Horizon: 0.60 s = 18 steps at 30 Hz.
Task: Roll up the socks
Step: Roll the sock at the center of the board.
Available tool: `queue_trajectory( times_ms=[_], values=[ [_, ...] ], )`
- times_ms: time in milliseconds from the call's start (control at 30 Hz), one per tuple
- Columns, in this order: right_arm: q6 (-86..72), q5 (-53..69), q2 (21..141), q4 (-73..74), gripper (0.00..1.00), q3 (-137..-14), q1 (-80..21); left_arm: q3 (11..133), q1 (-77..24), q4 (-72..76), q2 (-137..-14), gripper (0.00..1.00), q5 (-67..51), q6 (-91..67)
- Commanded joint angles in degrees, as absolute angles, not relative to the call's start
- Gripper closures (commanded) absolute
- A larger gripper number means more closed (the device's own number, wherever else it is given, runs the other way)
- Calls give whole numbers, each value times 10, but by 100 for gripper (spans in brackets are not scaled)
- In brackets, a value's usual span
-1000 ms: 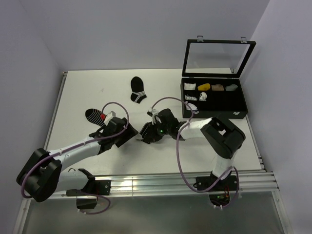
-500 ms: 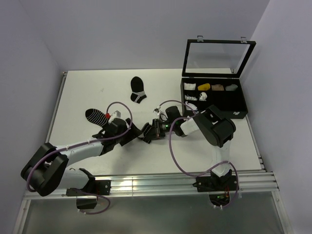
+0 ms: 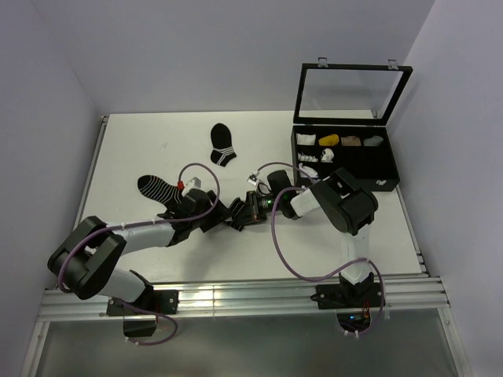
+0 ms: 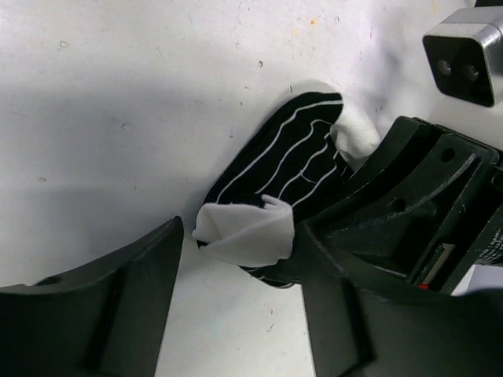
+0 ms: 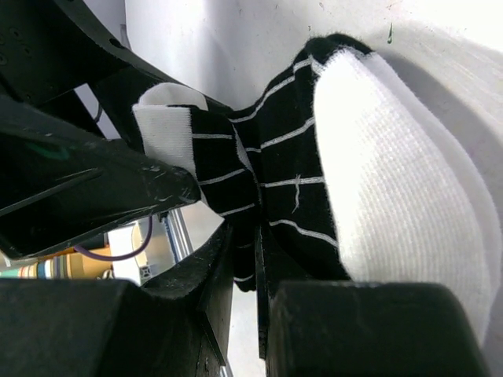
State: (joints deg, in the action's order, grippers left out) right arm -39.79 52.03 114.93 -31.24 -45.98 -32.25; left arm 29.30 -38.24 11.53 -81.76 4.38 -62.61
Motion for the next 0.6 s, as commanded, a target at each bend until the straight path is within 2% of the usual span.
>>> queue_trajectory(
  times_ms=[0, 67, 367, 533, 567],
  values=[
    [-382, 479, 1186, -250, 100, -449, -317, 299, -386, 106, -837, 37, 42, -622],
    [-381, 481, 1189, -248, 100, -451, -316, 296, -385, 107, -845, 45, 40, -627],
    [-375, 474, 1197, -242, 96, -447, -314, 301, -388, 104, -856, 65, 40, -627],
    [-348, 439, 1151, -222, 86, -436, -315, 314, -390, 85, -852, 79, 41, -621],
    [-344, 427, 1140, -219, 84, -430, -316, 317, -390, 80, -851, 85, 44, -619]
  ],
)
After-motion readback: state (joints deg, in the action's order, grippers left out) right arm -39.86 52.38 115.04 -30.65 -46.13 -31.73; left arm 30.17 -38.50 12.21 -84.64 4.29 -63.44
